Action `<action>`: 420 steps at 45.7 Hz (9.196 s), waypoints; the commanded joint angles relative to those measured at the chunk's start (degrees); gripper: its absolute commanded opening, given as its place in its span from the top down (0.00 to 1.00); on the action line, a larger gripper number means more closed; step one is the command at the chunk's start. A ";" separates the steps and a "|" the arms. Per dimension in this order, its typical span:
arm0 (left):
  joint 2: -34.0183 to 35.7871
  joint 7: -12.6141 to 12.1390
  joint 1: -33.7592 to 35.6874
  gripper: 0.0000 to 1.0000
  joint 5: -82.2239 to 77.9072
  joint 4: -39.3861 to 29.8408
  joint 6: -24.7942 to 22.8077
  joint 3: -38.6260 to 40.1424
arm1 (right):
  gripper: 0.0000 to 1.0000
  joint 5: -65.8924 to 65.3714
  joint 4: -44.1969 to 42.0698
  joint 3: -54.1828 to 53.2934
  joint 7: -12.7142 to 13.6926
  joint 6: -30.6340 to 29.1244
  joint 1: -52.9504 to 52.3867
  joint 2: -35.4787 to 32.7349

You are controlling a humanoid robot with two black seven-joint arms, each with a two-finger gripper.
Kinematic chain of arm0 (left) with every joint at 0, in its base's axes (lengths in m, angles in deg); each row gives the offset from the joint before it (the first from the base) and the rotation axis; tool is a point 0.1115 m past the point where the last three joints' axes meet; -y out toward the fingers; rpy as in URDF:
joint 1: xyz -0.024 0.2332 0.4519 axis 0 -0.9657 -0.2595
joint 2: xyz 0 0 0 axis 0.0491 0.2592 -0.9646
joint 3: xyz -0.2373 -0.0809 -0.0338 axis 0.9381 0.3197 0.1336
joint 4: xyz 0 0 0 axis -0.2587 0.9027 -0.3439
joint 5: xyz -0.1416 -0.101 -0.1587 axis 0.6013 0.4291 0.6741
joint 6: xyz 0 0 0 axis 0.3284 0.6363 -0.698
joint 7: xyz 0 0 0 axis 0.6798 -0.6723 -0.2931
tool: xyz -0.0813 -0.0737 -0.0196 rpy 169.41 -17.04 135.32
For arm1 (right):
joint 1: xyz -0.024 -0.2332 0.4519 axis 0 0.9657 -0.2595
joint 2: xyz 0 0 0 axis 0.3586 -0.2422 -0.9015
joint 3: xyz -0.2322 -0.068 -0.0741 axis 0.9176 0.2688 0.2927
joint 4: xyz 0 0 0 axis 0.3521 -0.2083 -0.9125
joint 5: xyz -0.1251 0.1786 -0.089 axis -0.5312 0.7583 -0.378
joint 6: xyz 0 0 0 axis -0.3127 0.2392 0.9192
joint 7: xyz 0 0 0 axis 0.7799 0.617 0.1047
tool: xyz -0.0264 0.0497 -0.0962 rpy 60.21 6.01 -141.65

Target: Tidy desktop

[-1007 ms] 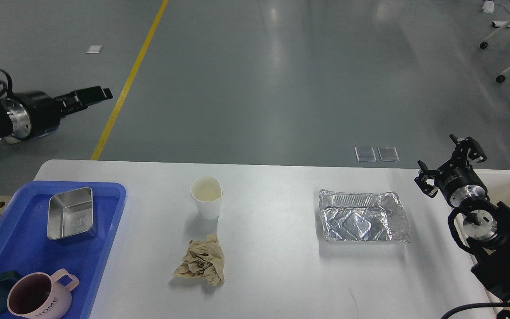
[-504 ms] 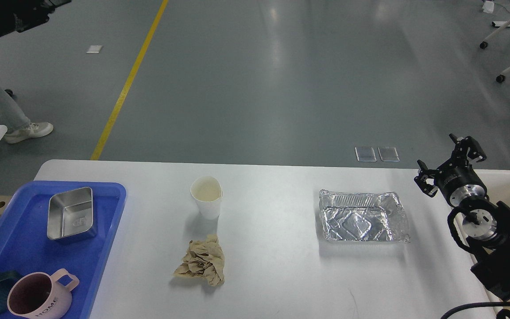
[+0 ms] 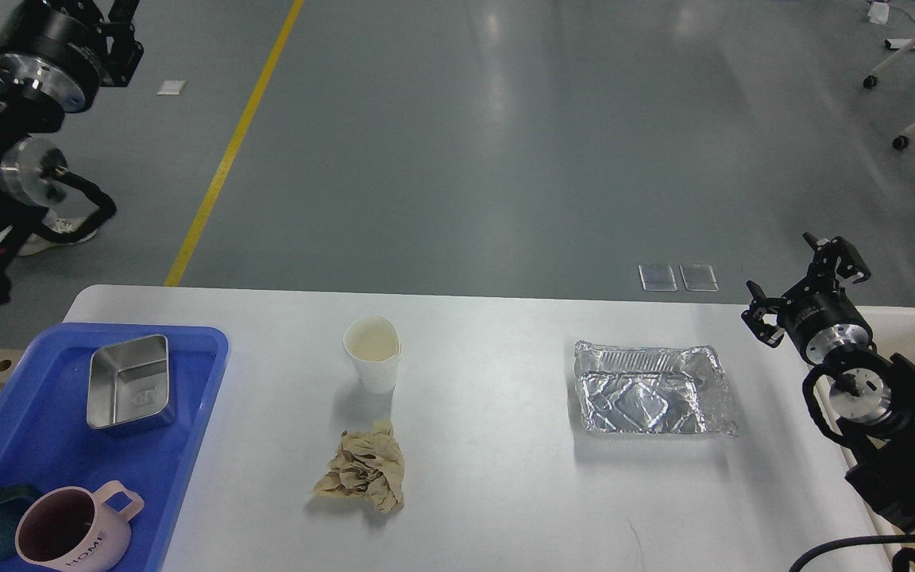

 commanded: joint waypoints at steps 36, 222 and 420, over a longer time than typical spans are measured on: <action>-15.48 -10.42 -22.27 0.03 8.09 6.01 -12.80 29.09 | 0.00 -0.09 1.12 13.53 1.25 -7.02 -2.04 -7.11; -12.14 -10.33 -25.79 0.03 7.21 6.00 -14.12 29.27 | 0.41 -73.30 -3.62 64.07 -8.33 9.23 -8.10 -3.43; 54.48 -30.55 -26.93 0.05 -54.47 -53.06 -3.83 -0.70 | 1.00 -46.85 50.34 68.47 3.62 1.59 -19.09 -21.09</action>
